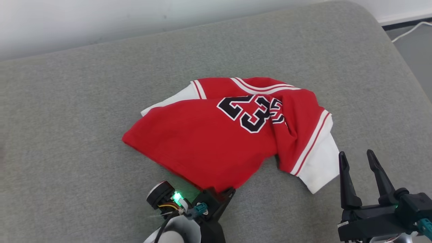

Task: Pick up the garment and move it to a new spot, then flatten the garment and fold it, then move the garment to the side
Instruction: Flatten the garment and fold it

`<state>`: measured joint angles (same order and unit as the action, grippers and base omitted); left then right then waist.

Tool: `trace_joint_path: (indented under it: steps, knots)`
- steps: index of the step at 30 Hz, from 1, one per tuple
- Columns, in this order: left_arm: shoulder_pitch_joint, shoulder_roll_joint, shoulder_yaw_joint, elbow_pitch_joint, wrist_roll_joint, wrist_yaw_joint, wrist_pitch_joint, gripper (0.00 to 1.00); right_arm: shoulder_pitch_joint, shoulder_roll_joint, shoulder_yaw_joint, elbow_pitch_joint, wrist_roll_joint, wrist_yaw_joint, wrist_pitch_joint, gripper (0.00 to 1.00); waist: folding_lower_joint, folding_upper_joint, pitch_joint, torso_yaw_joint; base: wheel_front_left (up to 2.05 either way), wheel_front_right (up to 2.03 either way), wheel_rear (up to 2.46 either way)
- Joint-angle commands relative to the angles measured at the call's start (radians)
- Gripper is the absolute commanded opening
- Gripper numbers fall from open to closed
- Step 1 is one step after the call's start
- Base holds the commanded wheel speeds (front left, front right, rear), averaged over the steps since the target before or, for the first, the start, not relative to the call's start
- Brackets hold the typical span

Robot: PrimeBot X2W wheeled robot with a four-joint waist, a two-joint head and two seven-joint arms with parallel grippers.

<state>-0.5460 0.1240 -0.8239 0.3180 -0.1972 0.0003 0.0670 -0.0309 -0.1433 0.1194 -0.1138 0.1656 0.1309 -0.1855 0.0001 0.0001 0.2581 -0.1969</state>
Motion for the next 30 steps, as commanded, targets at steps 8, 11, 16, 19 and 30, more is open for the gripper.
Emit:
trace_joint_path:
  steps: [8,11,16,19,30]
  knots:
    - [0.115,0.149,-0.017,-0.266,-0.004,-0.004,0.123,0.00,0.014,-0.001,-0.026,-0.009,0.010,0.000,0.004,1.00,-0.0001,-0.0001,-0.020,0.081,0.00,0.00,0.00]
    - [0.162,0.198,-0.016,-0.365,-0.017,0.007,0.170,0.00,0.019,0.002,-0.033,-0.015,0.011,0.000,0.006,1.00,-0.0001,-0.0001,-0.020,0.103,0.00,0.00,0.00]
    - [0.223,0.265,-0.003,-0.505,-0.042,0.030,0.234,0.00,0.020,0.000,-0.050,-0.018,0.010,0.000,0.009,1.00,-0.0001,-0.0001,-0.019,0.136,0.00,0.00,0.00]
    - [0.245,0.302,0.023,-0.573,-0.044,0.053,0.261,0.00,0.021,-0.001,-0.056,-0.023,0.013,0.000,0.015,1.00,-0.0001,-0.0001,-0.020,0.149,0.00,0.00,0.00]
    - [0.215,0.393,0.190,-0.688,-0.077,0.147,0.285,0.00,0.022,-0.004,-0.061,-0.030,0.027,0.000,0.026,1.00,-0.0001,-0.0001,-0.032,0.147,0.00,0.00,0.00]
